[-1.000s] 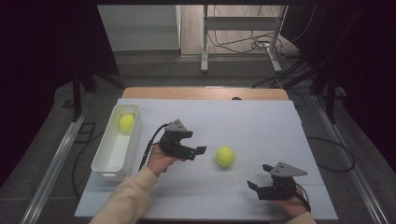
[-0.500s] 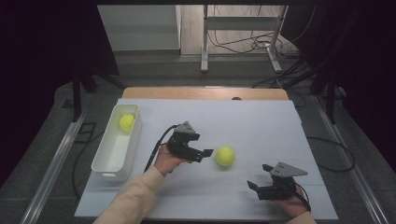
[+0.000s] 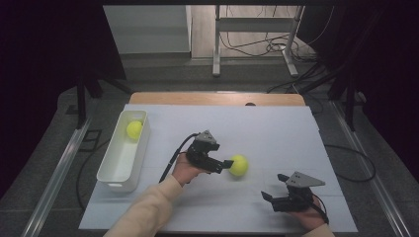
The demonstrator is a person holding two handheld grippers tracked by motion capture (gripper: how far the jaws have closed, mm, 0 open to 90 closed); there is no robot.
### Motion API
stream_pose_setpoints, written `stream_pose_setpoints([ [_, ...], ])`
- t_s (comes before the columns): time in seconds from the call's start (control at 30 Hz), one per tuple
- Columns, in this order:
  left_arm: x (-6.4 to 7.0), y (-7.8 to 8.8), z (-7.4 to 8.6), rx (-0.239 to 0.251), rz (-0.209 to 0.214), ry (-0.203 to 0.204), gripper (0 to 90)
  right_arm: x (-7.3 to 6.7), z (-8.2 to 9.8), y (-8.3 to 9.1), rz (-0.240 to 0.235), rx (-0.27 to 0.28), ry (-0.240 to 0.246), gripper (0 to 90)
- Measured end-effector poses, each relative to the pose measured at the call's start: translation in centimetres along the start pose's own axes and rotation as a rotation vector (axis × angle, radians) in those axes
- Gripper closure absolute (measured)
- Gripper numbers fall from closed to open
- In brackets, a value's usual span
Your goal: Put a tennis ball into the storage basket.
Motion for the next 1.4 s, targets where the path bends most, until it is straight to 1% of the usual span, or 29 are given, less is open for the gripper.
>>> stream_pose_setpoints([
  [0.07,0.2,-0.3,-0.1,-0.006,0.003,-0.006,14.3,0.0,0.0,0.0,0.0,-0.001,0.0,11.2],
  [0.13,0.3,-0.5,-0.2,-0.008,0.004,-0.004,14.3,0.0,0.0,0.0,-0.001,-0.001,0.0,11.3],
  [0.17,0.4,-0.6,-0.2,-0.012,0.003,-0.014,14.3,0.0,0.0,0.0,-0.001,0.001,-0.001,11.2],
  [0.2,0.5,-0.8,-0.3,-0.013,0.003,-0.015,14.3,0.0,0.0,0.0,-0.001,0.001,-0.001,11.3],
  [0.3,0.6,-1.0,-0.4,-0.014,0.005,-0.011,14.3,0.0,0.0,0.0,0.001,-0.003,0.0,11.2],
  [0.37,0.7,-1.2,-0.4,-0.022,0.006,-0.018,14.2,0.0,0.0,0.0,0.002,-0.004,0.0,11.2],
  [0.47,0.8,-1.4,-0.4,-0.024,0.002,-0.016,14.0,0.0,0.0,0.0,0.002,-0.005,0.001,11.2],
  [0.77,0.9,-2.1,-0.3,-0.037,0.002,-0.016,13.6,0.0,0.0,0.0,0.002,-0.008,0.001,11.2],
  [0.83,1.0,-2.3,-0.3,-0.045,-0.004,-0.019,13.0,0.0,0.0,0.0,-0.001,-0.005,-0.001,11.2],
  [1.07,1.2,-3.4,-0.1,-0.071,-0.008,-0.024,11.0,0.0,0.1,0.0,0.003,-0.008,-0.002,11.2],
  [1.27,1.5,-4.2,0.1,-0.09,0.0,-0.025,10.2,0.0,0.1,0.0,0.0,-0.008,-0.002,11.2],
  [1.4,1.7,-5.1,0.4,-0.121,-0.004,-0.045,9.4,0.0,0.1,0.0,-0.004,-0.006,-0.001,11.2],
])
Point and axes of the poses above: each handheld gripper's, and its own axes: y roughly backward along the jaws, z roughly out of its underside, x roughly to its right, the point moved 4 cm from there along -y, roughly forward along the jaws, and after that the axes turned 12 degrees about -z, right-handed, at the moved point
